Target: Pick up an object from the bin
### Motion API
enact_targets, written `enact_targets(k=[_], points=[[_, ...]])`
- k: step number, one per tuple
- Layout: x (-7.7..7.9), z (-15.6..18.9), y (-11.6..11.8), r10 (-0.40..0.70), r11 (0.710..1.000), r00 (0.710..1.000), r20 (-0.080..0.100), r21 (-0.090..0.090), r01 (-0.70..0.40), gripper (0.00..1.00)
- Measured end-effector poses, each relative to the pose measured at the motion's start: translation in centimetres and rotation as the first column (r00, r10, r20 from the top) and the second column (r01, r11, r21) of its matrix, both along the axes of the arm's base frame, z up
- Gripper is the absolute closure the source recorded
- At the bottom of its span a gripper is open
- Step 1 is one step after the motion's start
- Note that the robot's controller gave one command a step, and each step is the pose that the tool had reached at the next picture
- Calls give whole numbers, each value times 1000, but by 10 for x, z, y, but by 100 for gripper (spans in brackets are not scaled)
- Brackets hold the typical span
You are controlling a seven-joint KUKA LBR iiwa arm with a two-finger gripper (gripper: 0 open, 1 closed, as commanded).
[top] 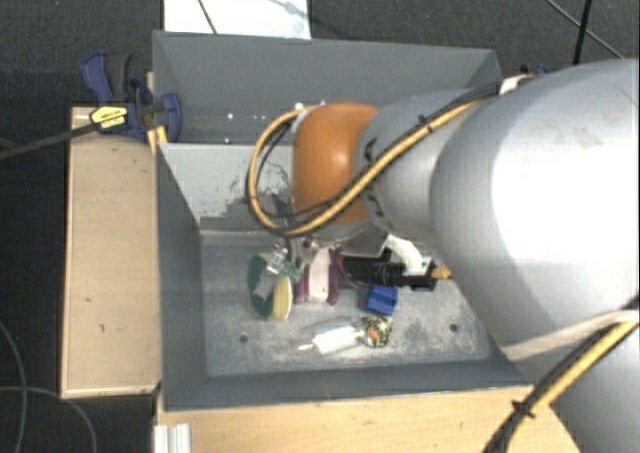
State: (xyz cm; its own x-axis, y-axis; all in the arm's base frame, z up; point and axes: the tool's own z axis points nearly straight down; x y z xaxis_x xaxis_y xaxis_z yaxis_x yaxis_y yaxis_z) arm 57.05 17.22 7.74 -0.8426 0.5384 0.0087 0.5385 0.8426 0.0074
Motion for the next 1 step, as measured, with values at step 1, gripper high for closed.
enact_targets(k=[1], points=[[0, 0, 0, -2, 1000, 1000, 0, 0, 2, 100]])
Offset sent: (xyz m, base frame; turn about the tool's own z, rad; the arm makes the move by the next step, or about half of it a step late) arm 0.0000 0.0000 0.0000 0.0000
